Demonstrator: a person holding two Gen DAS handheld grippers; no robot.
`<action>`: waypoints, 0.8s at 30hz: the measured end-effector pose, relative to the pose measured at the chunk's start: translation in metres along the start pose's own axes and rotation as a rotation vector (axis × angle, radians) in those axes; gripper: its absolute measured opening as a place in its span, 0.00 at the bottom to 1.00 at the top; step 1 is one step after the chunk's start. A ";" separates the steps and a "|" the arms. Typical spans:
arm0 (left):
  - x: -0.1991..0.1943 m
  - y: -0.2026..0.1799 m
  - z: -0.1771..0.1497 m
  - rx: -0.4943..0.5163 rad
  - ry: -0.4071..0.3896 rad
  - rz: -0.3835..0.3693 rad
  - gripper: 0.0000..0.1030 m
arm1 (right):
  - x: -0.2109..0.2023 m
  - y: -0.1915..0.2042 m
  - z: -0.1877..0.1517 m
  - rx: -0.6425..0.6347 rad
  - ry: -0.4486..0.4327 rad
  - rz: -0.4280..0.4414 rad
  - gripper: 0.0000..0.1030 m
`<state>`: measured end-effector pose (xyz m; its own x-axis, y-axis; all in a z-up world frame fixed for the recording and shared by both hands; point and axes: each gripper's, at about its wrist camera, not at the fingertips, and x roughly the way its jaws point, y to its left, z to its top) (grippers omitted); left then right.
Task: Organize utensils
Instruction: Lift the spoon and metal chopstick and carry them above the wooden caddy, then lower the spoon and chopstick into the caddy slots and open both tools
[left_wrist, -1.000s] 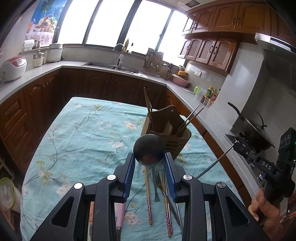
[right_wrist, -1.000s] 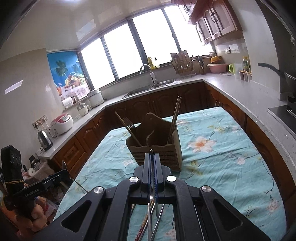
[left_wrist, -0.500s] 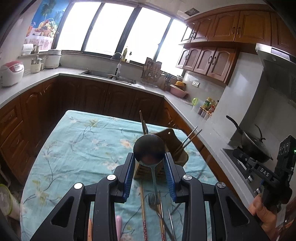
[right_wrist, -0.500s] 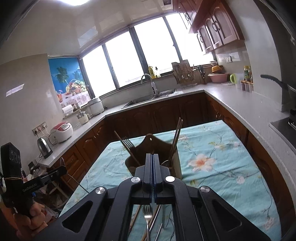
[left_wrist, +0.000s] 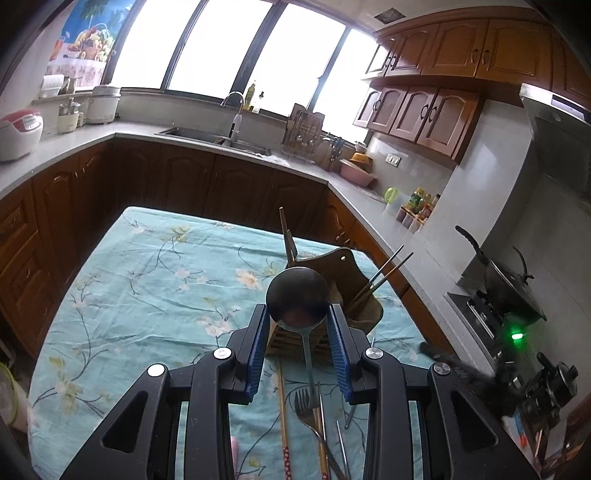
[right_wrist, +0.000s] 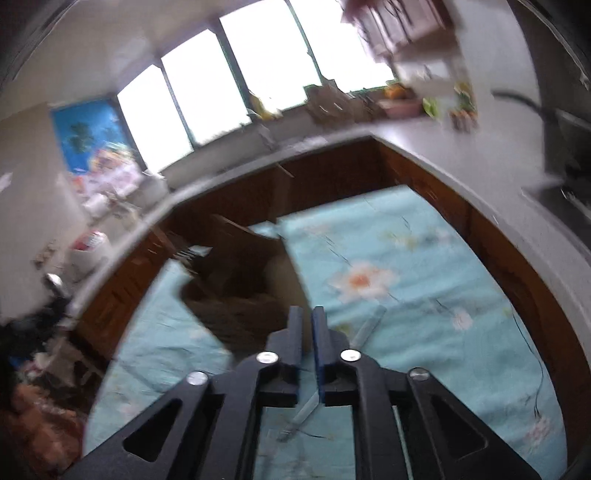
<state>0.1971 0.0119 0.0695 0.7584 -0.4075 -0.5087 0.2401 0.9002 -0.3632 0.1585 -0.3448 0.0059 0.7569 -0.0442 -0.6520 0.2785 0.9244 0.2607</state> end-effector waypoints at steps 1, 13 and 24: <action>0.004 0.002 0.001 -0.002 0.003 0.000 0.30 | 0.010 -0.006 -0.003 0.011 0.018 -0.019 0.22; 0.036 0.017 0.008 -0.040 0.035 0.006 0.30 | 0.114 -0.048 0.000 0.087 0.149 -0.122 0.33; 0.046 0.020 0.008 -0.056 0.047 0.008 0.29 | 0.149 -0.043 -0.002 0.000 0.196 -0.219 0.09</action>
<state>0.2420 0.0126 0.0450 0.7309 -0.4079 -0.5472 0.1983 0.8941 -0.4016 0.2582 -0.3900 -0.1043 0.5498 -0.1688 -0.8181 0.4227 0.9009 0.0982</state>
